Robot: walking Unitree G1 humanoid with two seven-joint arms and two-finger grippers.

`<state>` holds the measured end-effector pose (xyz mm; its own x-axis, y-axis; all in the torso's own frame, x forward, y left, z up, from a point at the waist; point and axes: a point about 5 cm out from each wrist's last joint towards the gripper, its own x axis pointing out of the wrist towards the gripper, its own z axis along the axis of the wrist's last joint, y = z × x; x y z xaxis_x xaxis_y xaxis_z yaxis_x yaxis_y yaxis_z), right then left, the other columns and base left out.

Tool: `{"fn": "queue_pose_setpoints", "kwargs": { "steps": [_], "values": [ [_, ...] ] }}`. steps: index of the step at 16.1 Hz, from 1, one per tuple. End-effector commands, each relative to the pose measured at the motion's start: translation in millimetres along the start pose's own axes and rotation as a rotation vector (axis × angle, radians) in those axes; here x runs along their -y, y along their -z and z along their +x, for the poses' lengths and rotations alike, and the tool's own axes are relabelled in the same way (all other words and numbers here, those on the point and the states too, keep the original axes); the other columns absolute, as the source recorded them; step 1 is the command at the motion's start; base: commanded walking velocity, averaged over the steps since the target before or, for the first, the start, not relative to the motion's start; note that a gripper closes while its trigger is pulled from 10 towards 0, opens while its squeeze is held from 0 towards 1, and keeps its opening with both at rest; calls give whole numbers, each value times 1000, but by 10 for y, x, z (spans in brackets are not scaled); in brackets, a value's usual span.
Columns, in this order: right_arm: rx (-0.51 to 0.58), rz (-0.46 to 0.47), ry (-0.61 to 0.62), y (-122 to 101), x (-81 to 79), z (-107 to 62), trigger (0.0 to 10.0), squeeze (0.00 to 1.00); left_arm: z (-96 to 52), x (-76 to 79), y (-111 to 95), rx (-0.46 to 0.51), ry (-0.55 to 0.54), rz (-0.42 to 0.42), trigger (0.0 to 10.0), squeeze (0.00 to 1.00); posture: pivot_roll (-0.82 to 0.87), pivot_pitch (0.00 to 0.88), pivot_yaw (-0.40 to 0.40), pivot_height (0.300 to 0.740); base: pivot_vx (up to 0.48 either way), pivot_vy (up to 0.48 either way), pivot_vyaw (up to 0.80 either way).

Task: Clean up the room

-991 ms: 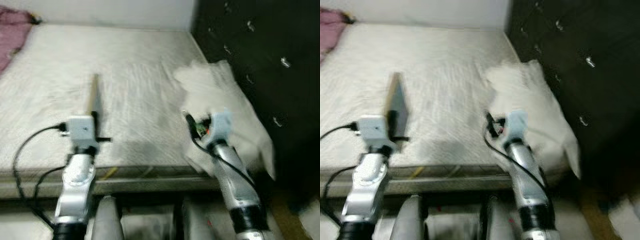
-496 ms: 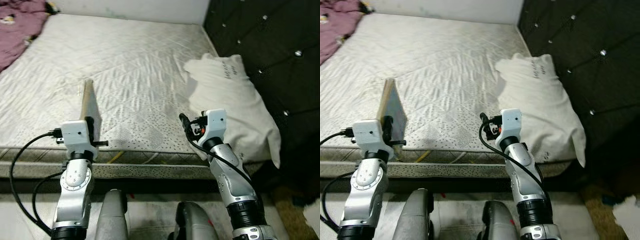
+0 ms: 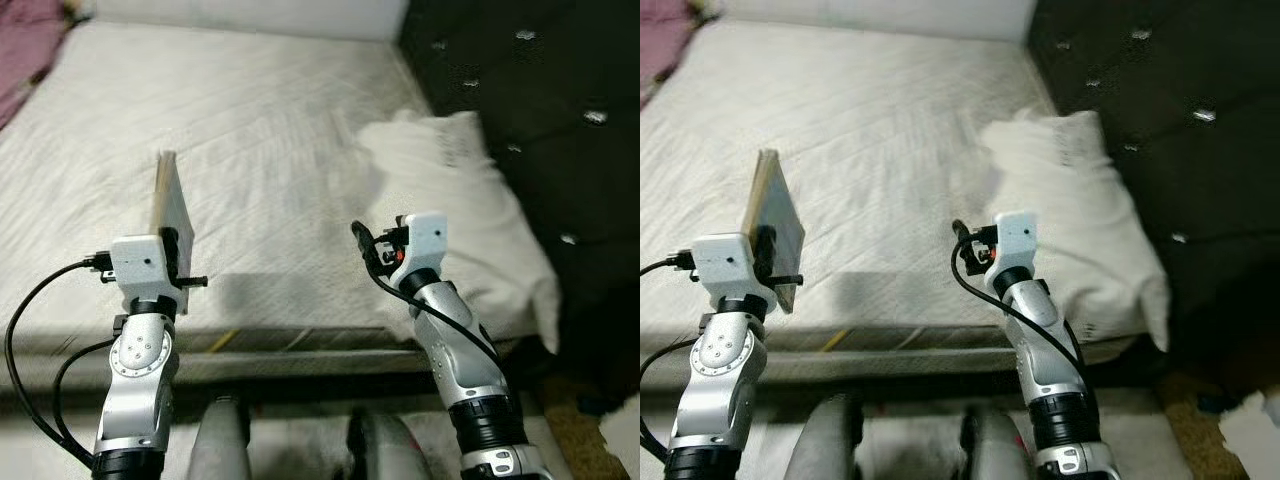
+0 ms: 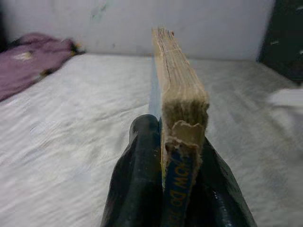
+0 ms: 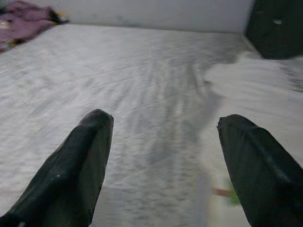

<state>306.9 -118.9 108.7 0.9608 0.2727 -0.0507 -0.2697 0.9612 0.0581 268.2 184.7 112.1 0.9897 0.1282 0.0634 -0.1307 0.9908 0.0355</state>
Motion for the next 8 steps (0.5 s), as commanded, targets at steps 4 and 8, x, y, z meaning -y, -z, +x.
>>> {"fn": "queue_pose_setpoints", "kwargs": {
  "steps": [4, 8],
  "values": [
    [-8, -1, 14, 11, 55, -10, 10000, 0, 37, 130, -94, 40, 45, -42, 10000, 0, 21, 51, -69, 642, 240, 0, 0],
    [-9, -1, 17, 14, 64, -12, 10000, 0, 41, 147, -87, 29, 51, -50, 10000, 0, 21, 51, -69, 642, 0, 0, 0]
  ]
}}
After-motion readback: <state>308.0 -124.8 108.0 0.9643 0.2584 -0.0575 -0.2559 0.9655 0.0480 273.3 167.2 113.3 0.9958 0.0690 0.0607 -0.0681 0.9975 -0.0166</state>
